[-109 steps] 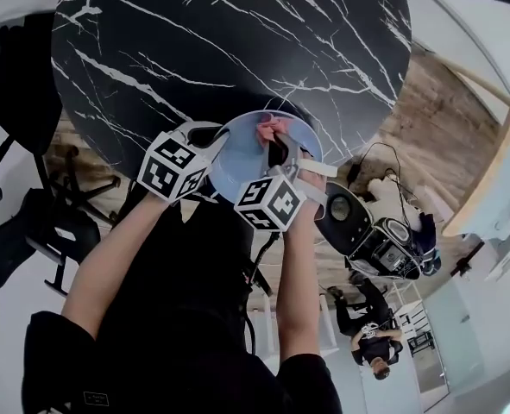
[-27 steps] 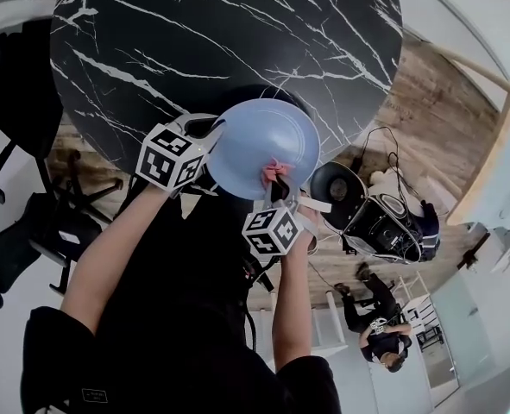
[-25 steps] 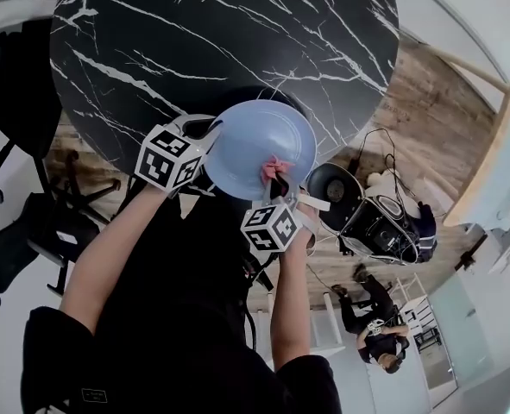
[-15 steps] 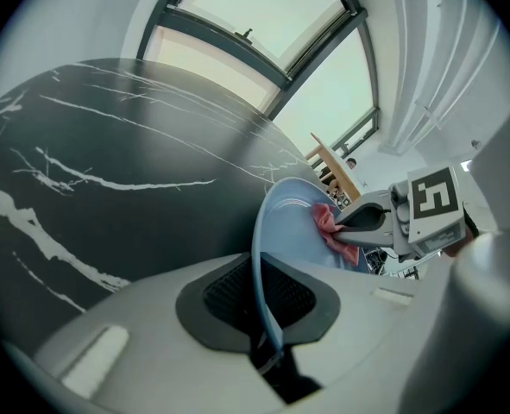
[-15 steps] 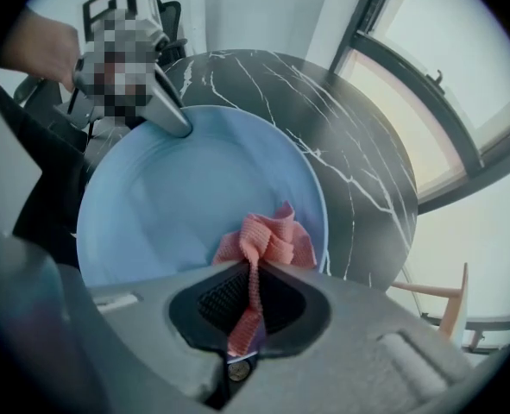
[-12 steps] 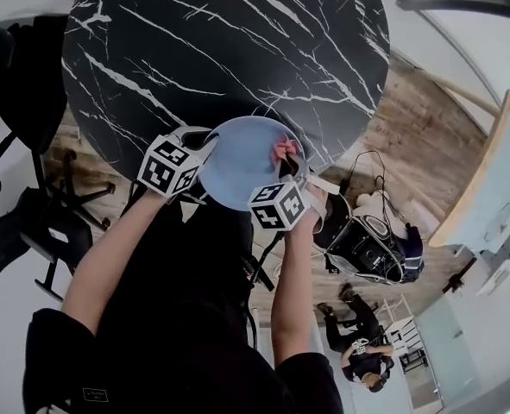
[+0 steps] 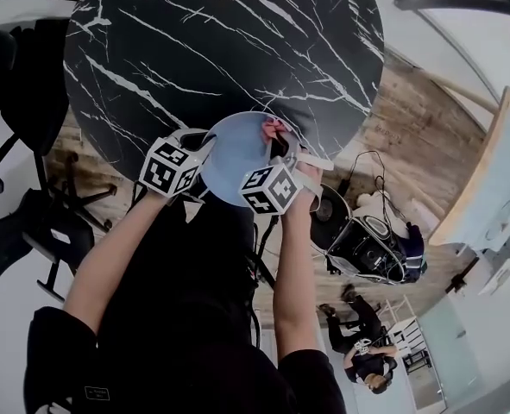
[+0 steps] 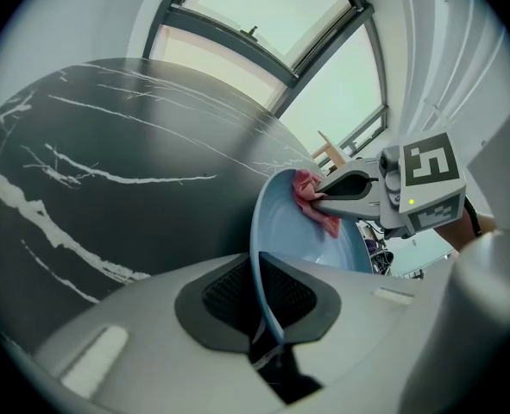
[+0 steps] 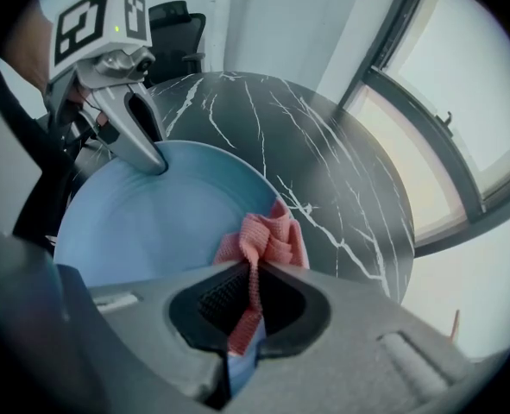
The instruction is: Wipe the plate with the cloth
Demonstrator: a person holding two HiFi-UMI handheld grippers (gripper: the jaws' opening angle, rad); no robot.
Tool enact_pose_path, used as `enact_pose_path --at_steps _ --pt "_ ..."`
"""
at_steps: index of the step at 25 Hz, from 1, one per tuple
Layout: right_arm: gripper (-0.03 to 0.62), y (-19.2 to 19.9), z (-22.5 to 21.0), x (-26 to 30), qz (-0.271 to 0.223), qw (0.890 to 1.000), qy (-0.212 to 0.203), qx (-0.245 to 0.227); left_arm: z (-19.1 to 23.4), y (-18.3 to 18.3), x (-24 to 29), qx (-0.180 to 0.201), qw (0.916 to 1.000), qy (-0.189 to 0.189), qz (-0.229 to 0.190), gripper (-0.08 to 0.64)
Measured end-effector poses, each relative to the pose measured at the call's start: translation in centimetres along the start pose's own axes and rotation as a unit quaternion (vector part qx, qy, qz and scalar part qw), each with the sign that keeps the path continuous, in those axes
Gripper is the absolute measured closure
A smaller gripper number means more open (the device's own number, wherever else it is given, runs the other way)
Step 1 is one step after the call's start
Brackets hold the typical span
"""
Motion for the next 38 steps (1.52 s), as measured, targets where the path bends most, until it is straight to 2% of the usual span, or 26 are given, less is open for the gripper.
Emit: enact_pose_path --at_steps 6,12,21,33,38 --pt "0.58 0.1 1.2 -0.1 -0.007 1.0 -0.011 -0.003 0.0 0.1 -0.1 -0.017 0.9998 -0.011 0.0 0.528" --pt "0.58 0.8 4.1 0.0 0.004 0.999 -0.029 -0.014 0.1 0.1 0.0 -0.035 0.9994 -0.007 0.002 0.531" --pt "0.578 2.3 9.2 0.1 0.01 0.998 -0.057 0.017 0.1 0.0 0.0 -0.033 0.9994 -0.007 -0.005 0.531" --pt "0.578 4.0 12.8 0.0 0.025 0.993 -0.09 0.067 0.0 0.0 0.0 -0.019 0.9998 -0.001 -0.002 0.531" --pt "0.578 4.2 13.8 0.1 0.033 0.991 -0.101 0.077 0.4 0.0 -0.1 -0.027 0.9996 0.011 0.001 0.532"
Point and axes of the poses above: the fingertips, and each gripper's own axes: x forward along the fingers, z to its left, y out of its underside, the point moved 4 cm from there along -x, backward along the fingers, and after that the axes turned 14 degrees about -y, right-handed, at the moved point
